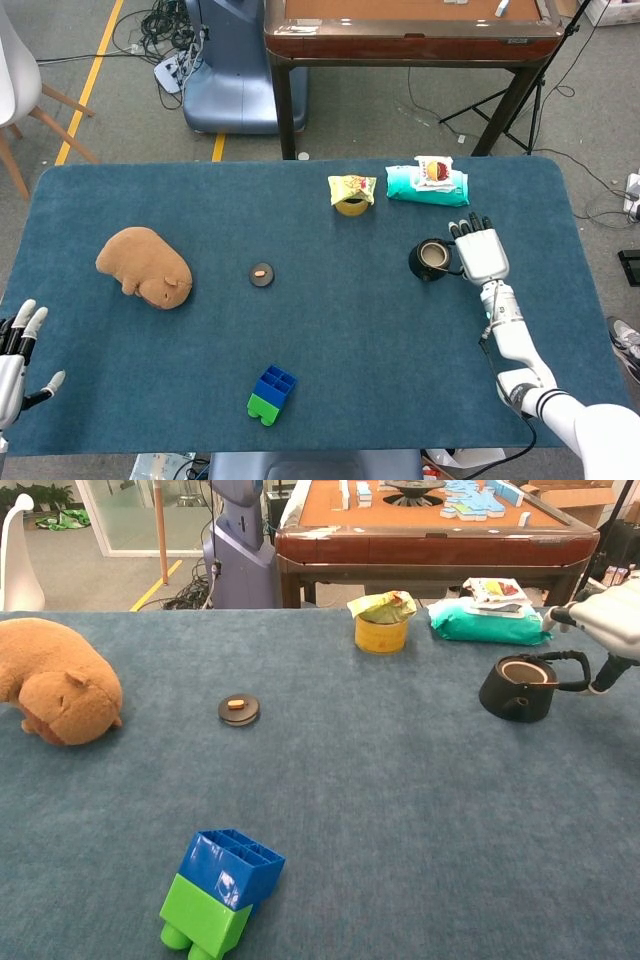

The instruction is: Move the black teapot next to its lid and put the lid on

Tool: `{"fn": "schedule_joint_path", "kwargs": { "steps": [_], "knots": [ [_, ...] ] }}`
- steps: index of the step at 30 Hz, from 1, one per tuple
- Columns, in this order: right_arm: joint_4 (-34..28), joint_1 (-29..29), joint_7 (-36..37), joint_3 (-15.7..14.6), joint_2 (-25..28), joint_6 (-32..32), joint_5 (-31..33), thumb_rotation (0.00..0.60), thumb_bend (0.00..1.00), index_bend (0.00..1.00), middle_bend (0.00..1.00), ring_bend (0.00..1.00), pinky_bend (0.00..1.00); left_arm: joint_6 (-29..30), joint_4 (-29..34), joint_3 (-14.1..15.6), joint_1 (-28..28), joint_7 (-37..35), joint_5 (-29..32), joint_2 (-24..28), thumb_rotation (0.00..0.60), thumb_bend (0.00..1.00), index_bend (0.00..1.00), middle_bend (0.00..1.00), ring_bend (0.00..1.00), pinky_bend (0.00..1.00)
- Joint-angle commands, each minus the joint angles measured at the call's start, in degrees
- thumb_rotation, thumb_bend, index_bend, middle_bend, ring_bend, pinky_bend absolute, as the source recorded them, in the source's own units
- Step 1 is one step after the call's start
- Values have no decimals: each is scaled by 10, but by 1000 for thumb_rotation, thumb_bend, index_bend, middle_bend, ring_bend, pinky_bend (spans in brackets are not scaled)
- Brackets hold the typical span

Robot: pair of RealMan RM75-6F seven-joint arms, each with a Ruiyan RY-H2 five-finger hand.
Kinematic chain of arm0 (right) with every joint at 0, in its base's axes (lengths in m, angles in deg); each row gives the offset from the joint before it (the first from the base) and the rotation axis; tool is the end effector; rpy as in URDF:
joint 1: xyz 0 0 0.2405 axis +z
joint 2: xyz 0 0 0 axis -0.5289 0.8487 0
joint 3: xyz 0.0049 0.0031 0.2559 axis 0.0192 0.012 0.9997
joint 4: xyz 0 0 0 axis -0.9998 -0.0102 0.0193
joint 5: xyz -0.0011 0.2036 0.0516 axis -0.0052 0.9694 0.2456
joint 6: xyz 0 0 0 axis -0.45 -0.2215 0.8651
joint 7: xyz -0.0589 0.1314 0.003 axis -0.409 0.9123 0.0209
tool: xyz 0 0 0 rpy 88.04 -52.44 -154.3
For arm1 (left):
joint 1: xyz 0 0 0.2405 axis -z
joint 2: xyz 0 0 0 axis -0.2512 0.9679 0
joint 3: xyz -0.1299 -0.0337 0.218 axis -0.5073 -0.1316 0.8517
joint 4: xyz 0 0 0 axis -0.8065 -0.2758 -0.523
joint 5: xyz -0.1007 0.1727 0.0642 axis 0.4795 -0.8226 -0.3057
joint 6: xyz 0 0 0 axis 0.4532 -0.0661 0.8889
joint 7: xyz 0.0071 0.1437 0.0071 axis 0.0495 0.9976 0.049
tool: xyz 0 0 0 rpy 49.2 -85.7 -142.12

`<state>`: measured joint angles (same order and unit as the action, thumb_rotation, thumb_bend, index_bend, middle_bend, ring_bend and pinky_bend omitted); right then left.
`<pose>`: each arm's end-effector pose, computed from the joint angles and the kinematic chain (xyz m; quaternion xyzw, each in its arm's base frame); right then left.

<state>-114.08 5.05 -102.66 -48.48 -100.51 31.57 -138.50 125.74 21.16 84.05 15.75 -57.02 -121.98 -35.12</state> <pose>-0.2866 -0.3976 0.0293 0.7230 -0.1784 0.2197 0.6302 -0.3281 0.1588 0.1614 -0.5820 -0.3595 -0.3697 0.6288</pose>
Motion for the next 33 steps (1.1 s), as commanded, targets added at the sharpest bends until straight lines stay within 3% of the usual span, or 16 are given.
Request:
{"fn": "schedule_joint_path", "kwargs": {
  "steps": [1, 10, 14, 17, 20, 33],
  "knots": [
    [3, 6, 10, -3, -6, 15, -11, 600, 88, 241, 283, 141, 234, 1, 0, 1, -1, -1, -1, 1, 600, 211, 0, 7, 57, 35],
    [-60, 10, 11, -2, 23, 51, -30, 600, 172, 253, 283, 141, 233, -1, -6, 1, -3, -6, 1, -1, 600, 211, 0, 7, 58, 35],
    [-95, 21, -5, 1, 37, 46, -34, 600, 297, 294, 284, 140, 234, -5, -8, 2, 0, -6, -2, -1, 600, 211, 0, 7, 58, 35],
    [-115, 31, -21, 5, 44, 42, -34, 600, 346, 359, 293, 140, 233, -3, -8, 3, 0, -8, -5, 0, 600, 211, 0, 7, 58, 35],
    [-125, 36, -31, 8, 45, 35, -29, 600, 386, 498, 315, 140, 234, 0, -9, 3, -3, -11, -3, -1, 600, 211, 0, 7, 58, 35],
    [-122, 46, -53, 6, 38, 7, -11, 600, 393, 620, 340, 141, 233, 2, -15, 4, -7, -15, -3, -2, 600, 211, 0, 7, 58, 35]
  ]
}}
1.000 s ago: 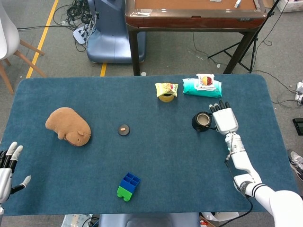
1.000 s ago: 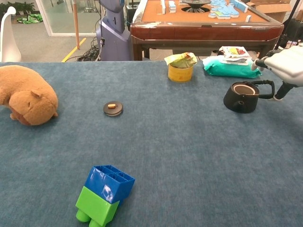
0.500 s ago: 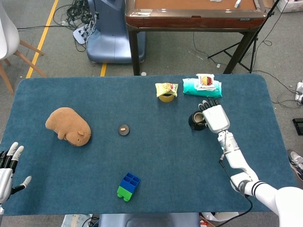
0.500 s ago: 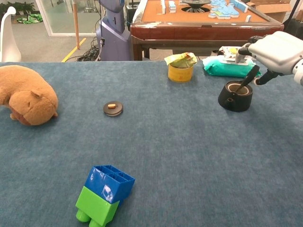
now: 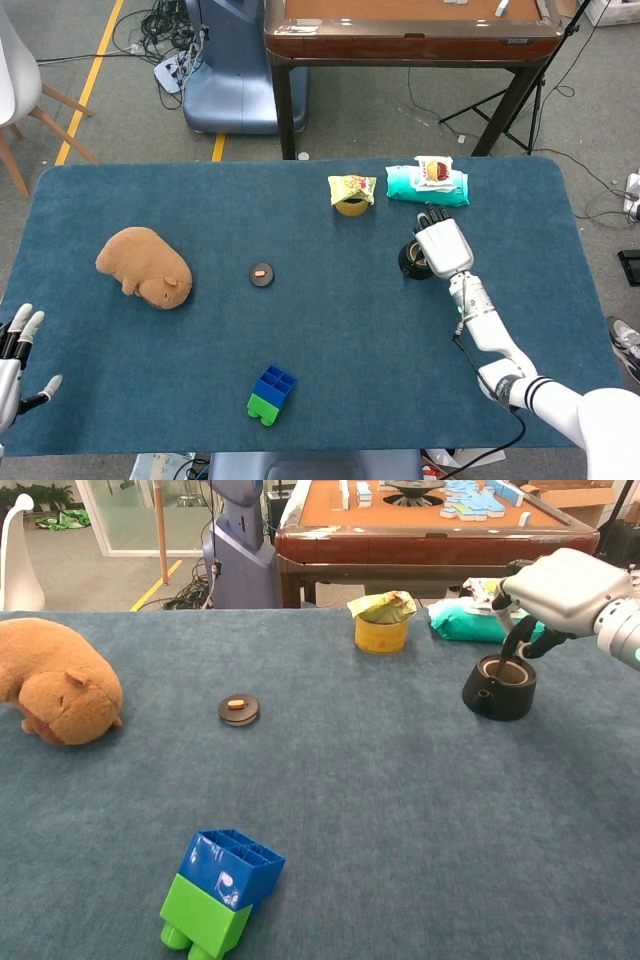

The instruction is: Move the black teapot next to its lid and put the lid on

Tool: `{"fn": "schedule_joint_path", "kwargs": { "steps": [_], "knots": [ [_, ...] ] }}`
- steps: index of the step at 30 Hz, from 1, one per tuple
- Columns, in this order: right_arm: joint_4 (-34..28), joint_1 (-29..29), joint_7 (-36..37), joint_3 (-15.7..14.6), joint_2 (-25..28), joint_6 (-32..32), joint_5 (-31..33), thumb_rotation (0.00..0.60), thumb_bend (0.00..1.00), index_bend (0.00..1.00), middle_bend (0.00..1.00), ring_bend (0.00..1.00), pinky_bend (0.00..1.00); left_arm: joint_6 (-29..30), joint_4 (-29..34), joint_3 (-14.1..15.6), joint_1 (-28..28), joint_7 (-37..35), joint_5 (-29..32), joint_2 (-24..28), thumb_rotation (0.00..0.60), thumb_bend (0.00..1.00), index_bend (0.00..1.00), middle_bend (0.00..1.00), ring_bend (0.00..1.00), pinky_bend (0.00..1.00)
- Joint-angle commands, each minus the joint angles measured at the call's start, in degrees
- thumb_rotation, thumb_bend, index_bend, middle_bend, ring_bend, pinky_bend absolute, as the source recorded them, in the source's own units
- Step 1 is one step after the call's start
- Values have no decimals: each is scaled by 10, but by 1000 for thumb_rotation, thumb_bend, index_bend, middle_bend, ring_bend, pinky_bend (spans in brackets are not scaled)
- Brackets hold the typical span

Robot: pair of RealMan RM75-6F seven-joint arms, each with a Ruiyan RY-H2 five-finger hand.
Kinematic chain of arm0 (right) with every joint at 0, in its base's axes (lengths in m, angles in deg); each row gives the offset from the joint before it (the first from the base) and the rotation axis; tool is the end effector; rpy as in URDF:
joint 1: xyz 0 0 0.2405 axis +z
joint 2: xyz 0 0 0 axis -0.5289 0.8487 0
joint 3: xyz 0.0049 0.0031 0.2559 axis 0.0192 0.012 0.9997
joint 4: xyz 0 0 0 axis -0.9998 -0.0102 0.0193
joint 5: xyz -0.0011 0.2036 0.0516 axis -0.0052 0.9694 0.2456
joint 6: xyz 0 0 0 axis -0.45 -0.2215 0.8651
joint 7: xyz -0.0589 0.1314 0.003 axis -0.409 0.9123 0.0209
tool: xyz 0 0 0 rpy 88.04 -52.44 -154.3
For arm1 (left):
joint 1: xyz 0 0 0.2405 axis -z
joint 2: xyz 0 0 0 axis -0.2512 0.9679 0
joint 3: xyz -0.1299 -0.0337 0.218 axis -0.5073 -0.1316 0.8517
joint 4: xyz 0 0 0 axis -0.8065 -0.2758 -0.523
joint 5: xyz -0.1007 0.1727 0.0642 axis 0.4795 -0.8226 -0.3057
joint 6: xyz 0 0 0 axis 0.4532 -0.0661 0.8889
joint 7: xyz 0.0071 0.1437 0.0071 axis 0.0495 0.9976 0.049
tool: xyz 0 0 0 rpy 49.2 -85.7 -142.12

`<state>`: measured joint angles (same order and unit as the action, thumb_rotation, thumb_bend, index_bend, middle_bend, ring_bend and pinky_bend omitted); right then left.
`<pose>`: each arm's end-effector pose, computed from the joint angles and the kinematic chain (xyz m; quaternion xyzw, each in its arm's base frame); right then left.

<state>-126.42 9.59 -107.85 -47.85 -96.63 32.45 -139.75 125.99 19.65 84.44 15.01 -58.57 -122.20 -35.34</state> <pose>-0.2215 -0.4062 0.0207 0.7502 -0.1366 0.2716 0.5872 -0.3343 0.1532 0.1621 -0.5804 -0.3639 -0.3674 0.6291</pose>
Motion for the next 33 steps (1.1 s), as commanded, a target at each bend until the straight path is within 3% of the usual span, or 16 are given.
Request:
{"fn": "schedule_joint_path", "kwargs": {
  "steps": [1, 10, 19, 24, 33],
  "knots": [
    [3, 2, -2, 0, -2, -4, 3, 600, 393, 623, 343, 141, 233, -1, 0, 0, 1, 0, -1, 0, 600, 211, 0, 7, 58, 35],
    [-31, 13, 13, 14, 11, -3, 9, 600, 410, 657, 365, 147, 234, -3, -2, 0, 0, 0, 2, -1, 600, 211, 0, 7, 58, 35],
    [-114, 46, -39, 45, 25, -19, 38, 600, 411, 659, 369, 154, 233, -4, 2, 0, 3, 3, -4, 0, 600, 211, 0, 7, 58, 35],
    [-139, 73, -73, 66, 11, -36, 70, 600, 410, 659, 369, 154, 233, 1, 3, 2, -2, 2, -4, 2, 600, 211, 0, 7, 58, 35],
    [-125, 136, -141, 98, -37, -58, 124, 600, 410, 659, 369, 154, 234, 16, -2, 5, -12, -7, -8, 1, 600, 211, 0, 7, 58, 35]
  ]
}}
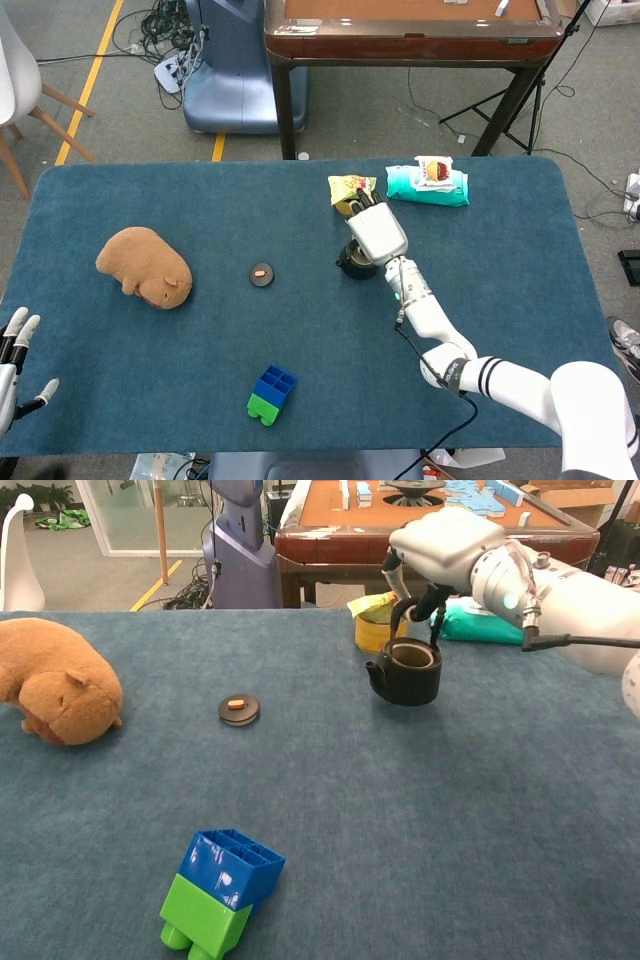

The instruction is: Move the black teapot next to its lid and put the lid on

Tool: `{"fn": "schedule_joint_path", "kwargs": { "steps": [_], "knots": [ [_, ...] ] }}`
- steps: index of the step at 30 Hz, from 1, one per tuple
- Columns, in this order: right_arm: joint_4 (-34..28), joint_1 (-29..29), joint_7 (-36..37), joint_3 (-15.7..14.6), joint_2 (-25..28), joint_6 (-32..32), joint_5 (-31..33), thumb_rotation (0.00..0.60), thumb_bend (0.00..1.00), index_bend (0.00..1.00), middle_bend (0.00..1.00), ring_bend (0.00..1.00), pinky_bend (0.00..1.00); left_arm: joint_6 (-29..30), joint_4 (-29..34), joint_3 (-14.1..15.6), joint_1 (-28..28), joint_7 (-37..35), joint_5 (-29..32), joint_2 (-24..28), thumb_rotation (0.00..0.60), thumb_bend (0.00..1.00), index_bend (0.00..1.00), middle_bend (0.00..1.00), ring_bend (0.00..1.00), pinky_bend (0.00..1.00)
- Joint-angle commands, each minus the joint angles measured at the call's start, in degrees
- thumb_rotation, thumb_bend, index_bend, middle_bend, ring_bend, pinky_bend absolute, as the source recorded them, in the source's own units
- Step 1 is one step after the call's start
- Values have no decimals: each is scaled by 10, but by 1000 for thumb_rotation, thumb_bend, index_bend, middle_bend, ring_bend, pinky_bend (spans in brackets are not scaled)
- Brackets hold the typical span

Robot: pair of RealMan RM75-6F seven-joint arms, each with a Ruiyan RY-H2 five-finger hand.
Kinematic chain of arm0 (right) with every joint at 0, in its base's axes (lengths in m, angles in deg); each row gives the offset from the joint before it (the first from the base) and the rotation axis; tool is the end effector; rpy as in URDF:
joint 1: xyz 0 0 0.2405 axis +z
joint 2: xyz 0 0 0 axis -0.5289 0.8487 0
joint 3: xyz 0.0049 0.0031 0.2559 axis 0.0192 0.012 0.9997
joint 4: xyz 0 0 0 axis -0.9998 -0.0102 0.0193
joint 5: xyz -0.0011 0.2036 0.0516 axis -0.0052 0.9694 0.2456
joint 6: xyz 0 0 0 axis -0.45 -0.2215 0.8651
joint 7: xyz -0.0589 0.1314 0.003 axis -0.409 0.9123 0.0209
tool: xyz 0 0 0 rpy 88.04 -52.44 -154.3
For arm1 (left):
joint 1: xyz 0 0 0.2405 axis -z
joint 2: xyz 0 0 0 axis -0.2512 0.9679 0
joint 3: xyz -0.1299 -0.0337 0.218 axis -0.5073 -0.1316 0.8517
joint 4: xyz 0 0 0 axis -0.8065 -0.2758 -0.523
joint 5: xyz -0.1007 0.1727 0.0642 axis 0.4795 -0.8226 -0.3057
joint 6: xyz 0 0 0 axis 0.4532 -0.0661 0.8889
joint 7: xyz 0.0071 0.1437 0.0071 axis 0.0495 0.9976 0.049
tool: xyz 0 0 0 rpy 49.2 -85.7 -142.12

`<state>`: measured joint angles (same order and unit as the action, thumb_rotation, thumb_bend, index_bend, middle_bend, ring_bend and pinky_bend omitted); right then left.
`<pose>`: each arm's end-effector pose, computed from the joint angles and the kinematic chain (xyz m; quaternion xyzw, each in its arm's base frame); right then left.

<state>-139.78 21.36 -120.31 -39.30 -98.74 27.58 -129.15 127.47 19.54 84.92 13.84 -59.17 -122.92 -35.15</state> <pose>-0.0884 -0.4253 -0.0089 0.7553 -0.1521 0.3479 0.5343 -0.3351 0.1446 0.1648 -0.5766 -0.3632 -0.3701 0.6314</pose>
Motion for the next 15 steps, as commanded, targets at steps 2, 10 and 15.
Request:
{"fn": "schedule_joint_path", "kwargs": {
  "steps": [2, 10, 15],
  "knots": [
    [19, 33, -31, 18, -27, -13, 31, 600, 410, 659, 369, 154, 233, 3, -2, 1, -1, -1, -3, -1, 600, 211, 0, 7, 58, 35],
    [67, 96, -84, 39, -79, -23, 73, 600, 411, 659, 370, 154, 234, 6, -6, 0, -2, -5, -6, 0, 600, 211, 0, 7, 58, 35],
    [113, 132, -98, 57, -117, -28, 106, 600, 410, 659, 374, 154, 234, 7, -10, -1, -3, -10, -6, -1, 600, 211, 0, 7, 58, 35]
  ]
}}
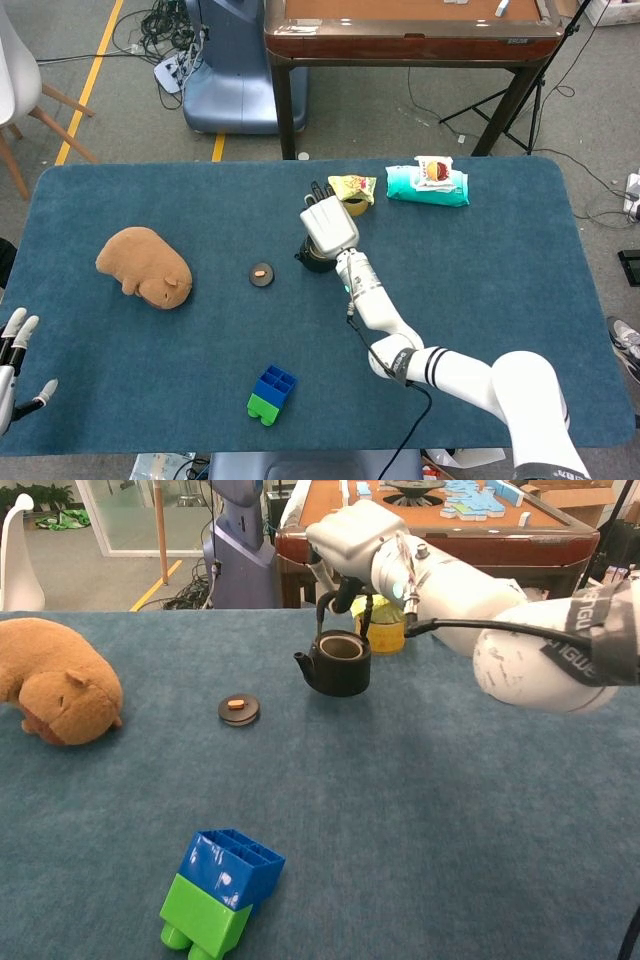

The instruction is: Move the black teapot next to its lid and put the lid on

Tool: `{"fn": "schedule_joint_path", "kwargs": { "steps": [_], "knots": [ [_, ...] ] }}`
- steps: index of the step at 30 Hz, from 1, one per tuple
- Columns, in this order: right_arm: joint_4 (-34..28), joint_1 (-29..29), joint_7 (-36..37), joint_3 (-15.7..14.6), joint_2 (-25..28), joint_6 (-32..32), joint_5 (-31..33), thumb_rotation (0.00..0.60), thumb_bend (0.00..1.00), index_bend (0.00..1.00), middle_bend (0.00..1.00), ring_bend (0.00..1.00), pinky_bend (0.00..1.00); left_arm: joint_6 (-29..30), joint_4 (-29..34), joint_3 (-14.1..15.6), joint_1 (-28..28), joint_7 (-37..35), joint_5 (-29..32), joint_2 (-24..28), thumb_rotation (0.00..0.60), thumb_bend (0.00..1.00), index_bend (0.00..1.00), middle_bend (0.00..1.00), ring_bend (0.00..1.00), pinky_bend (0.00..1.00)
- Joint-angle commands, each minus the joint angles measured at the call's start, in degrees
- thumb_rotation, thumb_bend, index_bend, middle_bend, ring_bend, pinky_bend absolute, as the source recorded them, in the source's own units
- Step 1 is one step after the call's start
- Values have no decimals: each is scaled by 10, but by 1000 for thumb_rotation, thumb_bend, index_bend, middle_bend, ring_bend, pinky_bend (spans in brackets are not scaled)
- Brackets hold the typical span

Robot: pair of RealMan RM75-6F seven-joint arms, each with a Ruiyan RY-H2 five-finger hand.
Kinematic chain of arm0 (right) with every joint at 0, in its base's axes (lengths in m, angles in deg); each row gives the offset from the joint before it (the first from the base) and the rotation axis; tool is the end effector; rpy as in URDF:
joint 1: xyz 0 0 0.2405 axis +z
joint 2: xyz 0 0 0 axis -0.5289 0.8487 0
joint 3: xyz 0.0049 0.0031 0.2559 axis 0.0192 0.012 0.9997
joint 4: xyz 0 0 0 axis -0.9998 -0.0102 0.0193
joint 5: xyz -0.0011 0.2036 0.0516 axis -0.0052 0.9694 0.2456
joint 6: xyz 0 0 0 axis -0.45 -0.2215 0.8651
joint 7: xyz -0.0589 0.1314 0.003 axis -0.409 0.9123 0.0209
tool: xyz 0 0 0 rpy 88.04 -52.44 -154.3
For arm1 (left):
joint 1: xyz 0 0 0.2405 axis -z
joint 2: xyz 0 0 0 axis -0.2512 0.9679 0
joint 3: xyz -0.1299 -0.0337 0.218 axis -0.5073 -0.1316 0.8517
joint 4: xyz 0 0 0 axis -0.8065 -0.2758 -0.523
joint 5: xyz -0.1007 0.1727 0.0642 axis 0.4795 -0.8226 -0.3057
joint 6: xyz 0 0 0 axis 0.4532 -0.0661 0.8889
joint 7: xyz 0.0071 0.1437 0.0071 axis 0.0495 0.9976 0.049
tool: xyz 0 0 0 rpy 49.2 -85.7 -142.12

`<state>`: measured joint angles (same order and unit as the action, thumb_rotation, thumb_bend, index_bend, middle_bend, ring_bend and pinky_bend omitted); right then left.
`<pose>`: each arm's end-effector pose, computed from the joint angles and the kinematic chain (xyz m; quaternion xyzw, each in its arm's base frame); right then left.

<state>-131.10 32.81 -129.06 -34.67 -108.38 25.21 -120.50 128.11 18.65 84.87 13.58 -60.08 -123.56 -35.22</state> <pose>-0.0142 -0.4416 -0.0476 0.7565 -0.1381 0.3465 0.5372 -0.3362 0.1432 0.1667 -0.5767 -0.3590 -0.3751 0.6308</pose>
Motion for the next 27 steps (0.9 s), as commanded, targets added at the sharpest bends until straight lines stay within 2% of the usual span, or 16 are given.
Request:
{"fn": "schedule_joint_path", "kwargs": {
  "steps": [1, 15, 27],
  "knots": [
    [35, 23, -14, 13, -27, -5, 25, 600, 410, 659, 374, 154, 233, 1, -2, 0, -1, -3, -1, 0, 600, 211, 0, 7, 58, 35],
    [135, 80, -30, 9, -94, -19, 47, 600, 410, 659, 375, 154, 234, 11, -19, 3, -12, -16, 2, -8, 600, 211, 0, 7, 58, 35],
    [203, 97, -28, 5, -125, -37, 53, 600, 410, 659, 375, 154, 233, 12, -26, 3, -18, -23, 5, -10, 600, 211, 0, 7, 58, 35]
  ]
}}
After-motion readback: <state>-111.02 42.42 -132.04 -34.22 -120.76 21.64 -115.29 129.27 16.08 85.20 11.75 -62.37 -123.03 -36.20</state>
